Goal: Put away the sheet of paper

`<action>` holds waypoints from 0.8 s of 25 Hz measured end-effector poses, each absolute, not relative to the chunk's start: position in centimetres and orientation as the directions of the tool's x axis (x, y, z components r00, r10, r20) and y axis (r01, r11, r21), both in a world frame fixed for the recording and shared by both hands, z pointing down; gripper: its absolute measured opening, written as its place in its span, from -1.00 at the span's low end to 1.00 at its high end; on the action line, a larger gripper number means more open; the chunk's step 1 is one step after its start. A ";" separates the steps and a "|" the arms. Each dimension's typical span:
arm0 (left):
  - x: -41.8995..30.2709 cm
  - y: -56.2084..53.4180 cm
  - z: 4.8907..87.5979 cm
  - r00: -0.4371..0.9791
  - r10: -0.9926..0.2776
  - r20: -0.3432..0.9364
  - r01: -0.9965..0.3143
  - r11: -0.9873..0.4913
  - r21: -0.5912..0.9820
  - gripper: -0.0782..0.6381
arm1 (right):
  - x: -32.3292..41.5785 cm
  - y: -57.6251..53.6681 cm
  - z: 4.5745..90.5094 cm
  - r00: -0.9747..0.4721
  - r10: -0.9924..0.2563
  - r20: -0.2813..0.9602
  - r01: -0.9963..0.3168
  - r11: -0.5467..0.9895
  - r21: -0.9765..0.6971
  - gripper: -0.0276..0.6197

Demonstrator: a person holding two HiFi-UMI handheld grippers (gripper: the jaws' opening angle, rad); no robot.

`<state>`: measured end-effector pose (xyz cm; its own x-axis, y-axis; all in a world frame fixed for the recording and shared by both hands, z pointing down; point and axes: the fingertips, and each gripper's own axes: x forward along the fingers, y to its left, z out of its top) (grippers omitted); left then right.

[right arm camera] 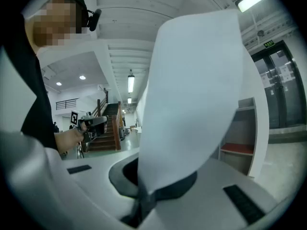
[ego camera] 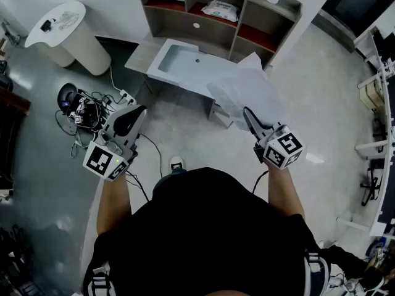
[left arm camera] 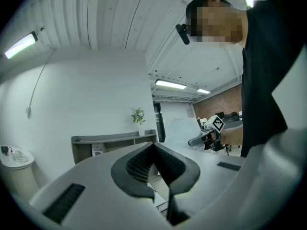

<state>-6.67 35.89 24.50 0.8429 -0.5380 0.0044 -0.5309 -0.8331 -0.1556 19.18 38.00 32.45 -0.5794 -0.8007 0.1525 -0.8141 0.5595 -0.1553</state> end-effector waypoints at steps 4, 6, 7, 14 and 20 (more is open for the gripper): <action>-7.4 35.3 24.6 0.843 -0.538 0.000 -0.531 -0.833 -0.154 -0.72 | 18.3 37.6 32.4 -0.592 -0.790 0.161 -0.805 0.571 -0.161 -0.87; -8.0 34.5 24.6 0.844 -0.537 -0.002 -0.531 -0.835 -0.146 -0.72 | 17.7 36.8 32.5 -0.584 -0.792 0.178 -0.811 0.567 -0.143 -0.87; -8.4 34.0 24.7 0.844 -0.536 -0.002 -0.531 -0.835 -0.144 -0.72 | 17.4 36.4 32.6 -0.579 -0.794 0.184 -0.815 0.563 -0.137 -0.87; -10.4 31.0 25.3 0.853 -0.523 0.006 -0.517 -0.844 -0.142 -0.72 | 15.9 33.7 32.4 -0.554 -0.812 0.186 -0.832 0.534 -0.148 -0.87; -12.0 27.6 25.6 0.868 -0.497 0.014 -0.489 -0.859 -0.152 -0.72 | 14.7 30.6 32.2 -0.517 -0.835 0.186 -0.855 0.495 -0.153 -0.87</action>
